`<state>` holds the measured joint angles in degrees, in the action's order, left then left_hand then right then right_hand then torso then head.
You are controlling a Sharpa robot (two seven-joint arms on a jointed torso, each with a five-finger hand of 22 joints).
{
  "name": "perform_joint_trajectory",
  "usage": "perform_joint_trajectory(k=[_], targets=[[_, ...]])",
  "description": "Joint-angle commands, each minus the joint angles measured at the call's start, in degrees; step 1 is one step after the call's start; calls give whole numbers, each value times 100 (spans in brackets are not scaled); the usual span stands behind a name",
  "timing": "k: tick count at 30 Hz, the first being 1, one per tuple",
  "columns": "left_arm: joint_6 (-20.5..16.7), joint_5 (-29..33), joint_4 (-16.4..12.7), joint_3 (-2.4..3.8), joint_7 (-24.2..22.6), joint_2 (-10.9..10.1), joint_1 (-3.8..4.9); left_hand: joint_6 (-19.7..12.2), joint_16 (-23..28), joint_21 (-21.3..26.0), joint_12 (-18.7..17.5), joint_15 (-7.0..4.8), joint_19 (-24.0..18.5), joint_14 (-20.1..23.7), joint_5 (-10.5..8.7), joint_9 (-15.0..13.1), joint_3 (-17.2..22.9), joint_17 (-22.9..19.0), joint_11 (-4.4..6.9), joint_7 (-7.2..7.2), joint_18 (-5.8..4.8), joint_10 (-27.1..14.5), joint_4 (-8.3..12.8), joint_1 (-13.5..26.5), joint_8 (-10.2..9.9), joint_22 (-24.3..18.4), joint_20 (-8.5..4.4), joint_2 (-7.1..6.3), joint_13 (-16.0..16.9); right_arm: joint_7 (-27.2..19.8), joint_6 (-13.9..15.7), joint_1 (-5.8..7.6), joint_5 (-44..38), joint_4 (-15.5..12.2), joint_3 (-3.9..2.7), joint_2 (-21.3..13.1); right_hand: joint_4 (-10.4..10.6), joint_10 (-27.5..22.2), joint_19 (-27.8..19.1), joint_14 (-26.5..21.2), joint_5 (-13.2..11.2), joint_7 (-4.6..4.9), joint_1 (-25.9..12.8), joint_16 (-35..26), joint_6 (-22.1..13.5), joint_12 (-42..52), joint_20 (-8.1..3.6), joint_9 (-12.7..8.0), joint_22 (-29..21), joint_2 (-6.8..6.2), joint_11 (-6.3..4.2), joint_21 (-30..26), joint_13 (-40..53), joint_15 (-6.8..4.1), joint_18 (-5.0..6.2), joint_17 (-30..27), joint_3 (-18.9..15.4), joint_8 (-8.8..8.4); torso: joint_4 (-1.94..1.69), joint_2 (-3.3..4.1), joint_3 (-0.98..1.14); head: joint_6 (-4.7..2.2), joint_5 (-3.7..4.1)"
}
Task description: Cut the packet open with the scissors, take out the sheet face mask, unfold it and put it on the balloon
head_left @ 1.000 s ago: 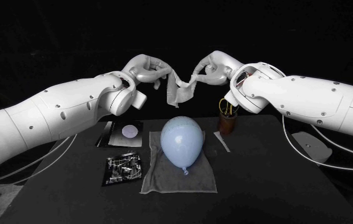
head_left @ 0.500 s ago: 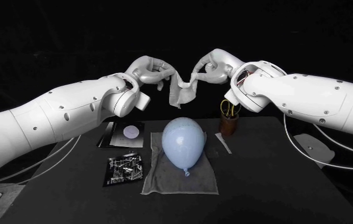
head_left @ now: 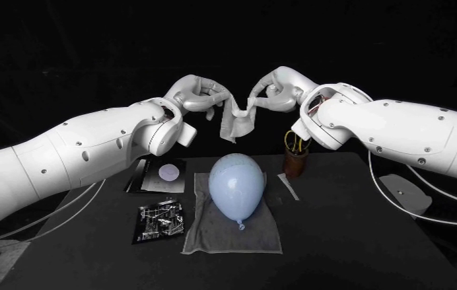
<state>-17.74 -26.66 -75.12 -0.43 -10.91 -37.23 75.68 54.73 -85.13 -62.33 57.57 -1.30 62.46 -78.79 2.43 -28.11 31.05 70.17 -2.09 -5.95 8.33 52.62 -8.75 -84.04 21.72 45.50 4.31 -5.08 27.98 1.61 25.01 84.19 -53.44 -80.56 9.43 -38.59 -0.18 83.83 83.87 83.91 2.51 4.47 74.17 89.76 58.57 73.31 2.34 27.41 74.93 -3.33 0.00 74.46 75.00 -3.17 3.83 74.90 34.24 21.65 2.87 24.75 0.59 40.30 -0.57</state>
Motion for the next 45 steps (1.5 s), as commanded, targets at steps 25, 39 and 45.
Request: perform_joint_trajectory(k=[25,39,45], targets=[[132,-57,468,36,-12,-54,312,-15,-36,-52,21,11,73,-52,32,-997,85,24,1,-3,57,31,32,29,31,62,1,60,7,-42,-502,394,581,281,18,-103,-7,49,234,609,28,0,4,24,-3,30,-9,28,1097,25,-8,-5,344,-48,-81,1510,5,22,2,-22,3,-20,-30],[115,-85,676,-7,-39,99,377,-15,-40,-62,22,11,80,-60,32,-1000,91,37,2,-2,54,32,29,39,33,75,1,64,7,537,-2096,917,-563,594,-19,317,-6,55,239,609,28,-1,1,24,-5,48,-8,29,1102,20,-8,13,358,-49,-85,1510,2,23,0,-22,3,-89,49],[72,-79,698,-17,-77,123,385,-15,-40,-62,22,11,80,-60,32,-1000,91,37,2,-2,54,32,29,39,33,75,1,64,7,795,-2610,1009,-859,664,-31,425,-7,54,237,609,28,-2,1,24,-4,45,-7,29,1100,17,-9,6,357,-48,-84,1510,0,25,7,-21,-5,-124,41]])
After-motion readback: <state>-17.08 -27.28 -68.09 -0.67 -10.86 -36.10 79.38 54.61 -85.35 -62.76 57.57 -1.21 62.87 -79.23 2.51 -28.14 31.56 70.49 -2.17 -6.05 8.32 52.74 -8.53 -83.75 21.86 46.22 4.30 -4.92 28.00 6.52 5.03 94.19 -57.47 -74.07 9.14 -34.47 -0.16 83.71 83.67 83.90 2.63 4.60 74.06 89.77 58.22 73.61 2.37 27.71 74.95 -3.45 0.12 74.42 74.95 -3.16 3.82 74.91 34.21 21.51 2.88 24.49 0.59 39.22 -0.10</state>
